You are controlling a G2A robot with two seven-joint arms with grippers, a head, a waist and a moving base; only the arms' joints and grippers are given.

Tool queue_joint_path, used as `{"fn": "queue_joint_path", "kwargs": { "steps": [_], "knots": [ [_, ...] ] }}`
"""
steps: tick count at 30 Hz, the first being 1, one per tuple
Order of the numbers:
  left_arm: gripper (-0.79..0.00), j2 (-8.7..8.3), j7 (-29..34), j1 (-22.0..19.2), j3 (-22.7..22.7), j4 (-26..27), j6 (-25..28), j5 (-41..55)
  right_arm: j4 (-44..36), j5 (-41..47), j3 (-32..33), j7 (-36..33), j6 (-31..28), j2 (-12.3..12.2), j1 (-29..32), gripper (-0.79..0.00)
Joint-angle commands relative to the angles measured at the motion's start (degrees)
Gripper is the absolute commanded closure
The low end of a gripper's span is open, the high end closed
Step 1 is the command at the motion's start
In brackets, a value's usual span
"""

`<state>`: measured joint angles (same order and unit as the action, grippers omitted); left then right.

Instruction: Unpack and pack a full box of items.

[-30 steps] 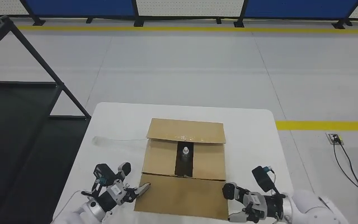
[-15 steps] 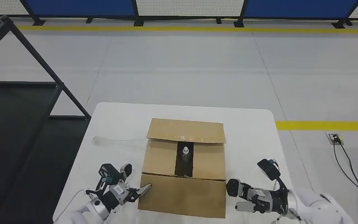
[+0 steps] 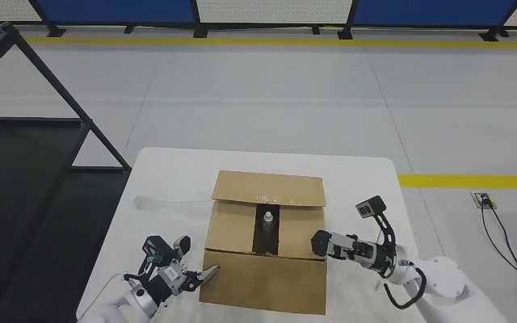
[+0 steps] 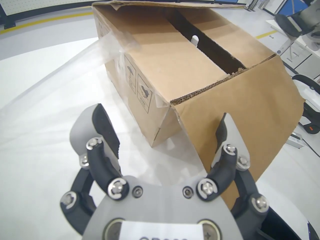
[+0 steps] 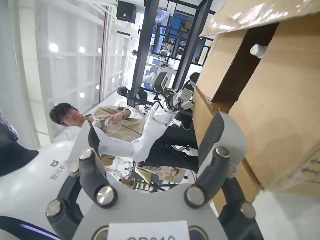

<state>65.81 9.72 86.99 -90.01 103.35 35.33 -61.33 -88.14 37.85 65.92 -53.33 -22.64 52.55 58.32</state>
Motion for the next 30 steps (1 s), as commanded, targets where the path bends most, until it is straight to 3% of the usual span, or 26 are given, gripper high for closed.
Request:
{"fn": "queue_joint_path", "kwargs": {
  "steps": [1,9,18,30],
  "knots": [
    [-0.785,0.0,0.0,0.0,0.0,0.0,0.0,0.0,2.8,-0.5,-1.7,2.3,1.4,0.7,-2.7,-0.785],
    [-0.785,0.0,0.0,0.0,0.0,0.0,0.0,0.0,8.4,-5.0,-8.1,10.1,3.4,3.6,-9.6,-0.785],
    [-0.785,0.0,0.0,0.0,0.0,0.0,0.0,0.0,8.6,-7.3,-9.4,17.8,-0.9,5.7,-11.6,-0.785],
    [-0.785,0.0,0.0,0.0,0.0,0.0,0.0,0.0,8.2,-18.2,-12.0,32.7,4.3,8.6,-17.2,-0.785]
  ]
}}
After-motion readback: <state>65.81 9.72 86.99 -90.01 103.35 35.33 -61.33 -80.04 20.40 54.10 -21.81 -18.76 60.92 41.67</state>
